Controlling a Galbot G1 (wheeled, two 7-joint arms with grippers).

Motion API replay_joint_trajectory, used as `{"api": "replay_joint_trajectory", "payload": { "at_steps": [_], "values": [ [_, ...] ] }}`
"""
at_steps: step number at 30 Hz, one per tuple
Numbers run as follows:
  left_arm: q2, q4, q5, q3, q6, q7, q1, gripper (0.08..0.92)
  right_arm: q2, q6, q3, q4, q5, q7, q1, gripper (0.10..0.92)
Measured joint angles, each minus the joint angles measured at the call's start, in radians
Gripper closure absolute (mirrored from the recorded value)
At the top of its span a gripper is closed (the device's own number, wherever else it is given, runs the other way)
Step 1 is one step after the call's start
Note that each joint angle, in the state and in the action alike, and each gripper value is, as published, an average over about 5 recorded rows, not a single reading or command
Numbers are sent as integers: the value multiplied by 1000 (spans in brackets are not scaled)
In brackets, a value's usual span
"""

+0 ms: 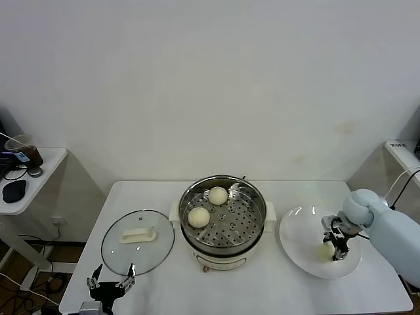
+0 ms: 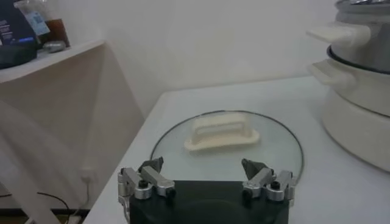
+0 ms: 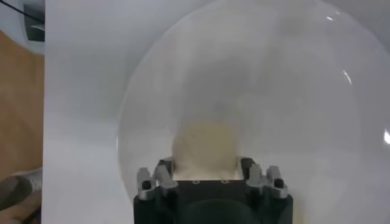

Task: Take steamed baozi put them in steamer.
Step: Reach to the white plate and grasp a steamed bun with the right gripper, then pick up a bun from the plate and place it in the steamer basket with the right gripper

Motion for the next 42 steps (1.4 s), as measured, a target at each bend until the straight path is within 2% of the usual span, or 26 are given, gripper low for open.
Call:
{"api": "replay_joint_trajectory", "payload": {
  "at_steps": [5, 17, 27, 31, 35, 42],
  "values": [
    [-2, -4, 0, 5, 0, -3, -3, 177, -13, -13, -7, 12, 21, -6, 21, 603],
    [-10, -23, 25, 16, -21, -22, 3, 177, -26, -60, -129, 56, 172, -38, 255, 602],
    [-13, -31, 49, 14, -36, -34, 8, 177, 107, -44, -305, 48, 375, -56, 588, 609],
    [-16, -39, 57, 19, -41, -37, 16, 177, 169, 17, -390, 62, 452, -47, 675, 609],
    [-24, -48, 60, 15, -43, -40, 19, 177, 224, 143, -468, 70, 502, -31, 729, 605],
    [-31, -63, 62, 17, -45, -45, 33, 177, 301, 375, -591, 108, 477, -12, 766, 602]
  ]
}}
